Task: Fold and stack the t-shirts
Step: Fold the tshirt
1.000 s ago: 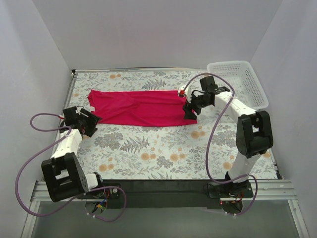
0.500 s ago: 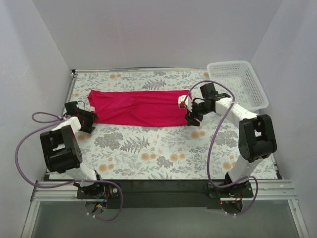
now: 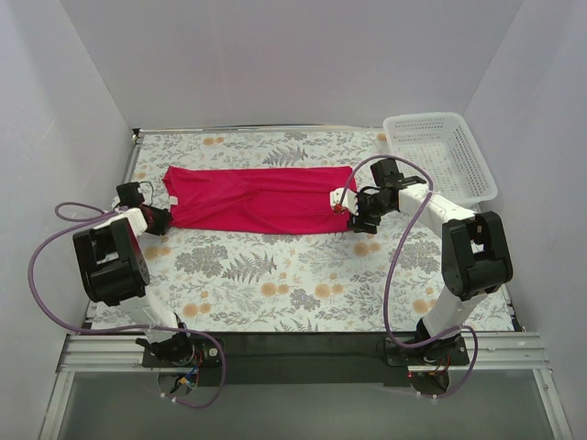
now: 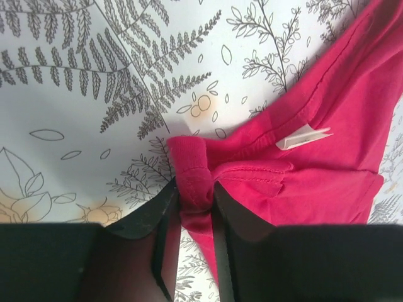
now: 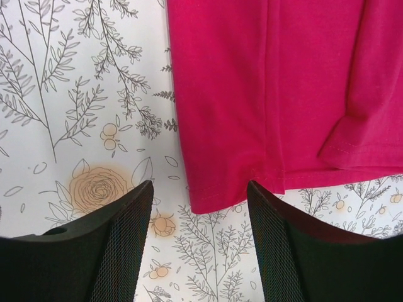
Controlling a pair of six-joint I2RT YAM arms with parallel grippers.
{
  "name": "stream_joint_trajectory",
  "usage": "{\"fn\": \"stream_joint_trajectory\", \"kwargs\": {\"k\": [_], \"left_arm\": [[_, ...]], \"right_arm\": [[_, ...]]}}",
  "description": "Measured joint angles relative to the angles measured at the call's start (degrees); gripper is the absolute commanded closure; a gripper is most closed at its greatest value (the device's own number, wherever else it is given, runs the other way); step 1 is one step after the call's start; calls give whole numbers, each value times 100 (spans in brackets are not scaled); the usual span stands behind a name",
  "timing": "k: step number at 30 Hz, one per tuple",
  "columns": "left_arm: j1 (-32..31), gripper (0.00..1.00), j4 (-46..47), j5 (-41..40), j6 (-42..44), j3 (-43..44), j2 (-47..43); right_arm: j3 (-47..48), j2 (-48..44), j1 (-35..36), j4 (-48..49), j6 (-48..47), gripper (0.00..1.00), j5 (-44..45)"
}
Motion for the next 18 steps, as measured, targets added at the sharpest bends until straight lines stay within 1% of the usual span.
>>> {"fn": "stream_joint_trajectory", "kwargs": {"k": [6, 12, 13, 14, 16, 17, 18], "left_arm": [[52, 91, 57, 42, 162, 177, 208], [87, 96, 120, 140, 350, 376, 407], [94, 96, 144, 162, 374, 426, 459], [101, 97, 157, 177, 404, 483, 505], [105, 98, 170, 208, 461, 595, 603], [105, 99, 177, 227, 501, 656, 658], [105, 99, 173, 243, 544, 723, 713]], "right_arm": [[-9, 190, 120, 81, -354, 44, 291], [-44, 463, 315, 98, -490, 49, 514], [-52, 476, 341, 96, -501, 51, 540], [-55, 492, 361, 98, -505, 57, 568], [-55, 544, 385, 109, -494, 64, 629], [-46, 584, 389, 111, -494, 71, 636], [-35, 588, 389, 133, -501, 76, 675]]}}
